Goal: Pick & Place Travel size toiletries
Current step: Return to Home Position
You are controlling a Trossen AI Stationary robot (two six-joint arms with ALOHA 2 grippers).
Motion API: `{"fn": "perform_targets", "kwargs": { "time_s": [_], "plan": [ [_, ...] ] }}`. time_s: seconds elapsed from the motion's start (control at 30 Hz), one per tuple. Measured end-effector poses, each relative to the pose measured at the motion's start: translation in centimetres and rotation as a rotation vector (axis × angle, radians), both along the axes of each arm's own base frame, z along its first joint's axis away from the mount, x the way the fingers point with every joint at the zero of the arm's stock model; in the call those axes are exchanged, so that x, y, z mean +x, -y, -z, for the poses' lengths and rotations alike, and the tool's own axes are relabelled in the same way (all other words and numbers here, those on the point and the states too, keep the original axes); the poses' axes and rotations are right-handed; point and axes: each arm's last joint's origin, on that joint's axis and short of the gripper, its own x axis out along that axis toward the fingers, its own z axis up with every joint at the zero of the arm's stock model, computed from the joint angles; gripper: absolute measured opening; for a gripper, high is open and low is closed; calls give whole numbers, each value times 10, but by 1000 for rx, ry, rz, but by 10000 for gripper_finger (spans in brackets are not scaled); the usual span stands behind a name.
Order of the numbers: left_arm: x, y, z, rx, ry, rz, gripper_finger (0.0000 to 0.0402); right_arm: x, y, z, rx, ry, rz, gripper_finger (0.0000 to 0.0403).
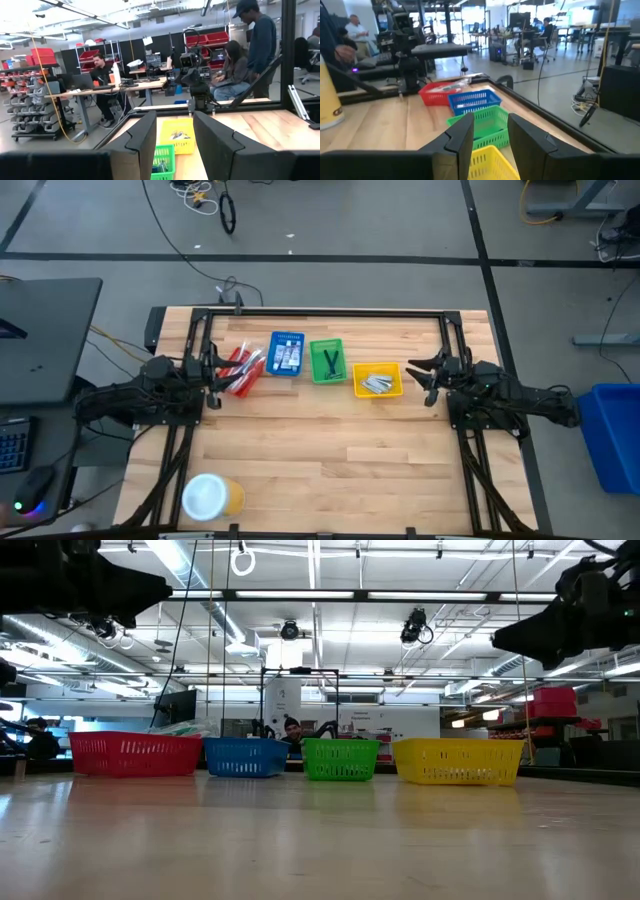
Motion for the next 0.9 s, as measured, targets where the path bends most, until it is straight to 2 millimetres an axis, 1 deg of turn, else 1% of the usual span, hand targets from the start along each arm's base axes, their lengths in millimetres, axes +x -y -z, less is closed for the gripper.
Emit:
{"fn": "perform_targets", "kwargs": {
  "time_s": [0.1, 0.23, 0.37, 0.5, 0.6, 0.8, 0.9],
  "plan": [
    [1, 0, 3, -9, -4, 18, 139, 2, 1, 4, -3, 19, 22, 129],
    [6, 0, 18, -30, -24, 35, 139, 2, 1, 5, -3, 21, 41, 130],
    [9, -1, 27, -33, 10, 36, 139, 2, 1, 5, -3, 21, 41, 129],
    [9, -1, 29, -46, -7, 37, 139, 2, 1, 6, 4, 22, 33, 131],
    [9, -1, 29, -57, -3, 39, 139, 4, 1, 11, -10, 8, 33, 130],
    [9, -1, 29, -63, -7, 40, 139, 7, 2, 16, -43, 50, 32, 130],
    [10, -1, 33, -87, -44, 42, 139, 7, 2, 16, -39, 50, 31, 129]
  ]
}}
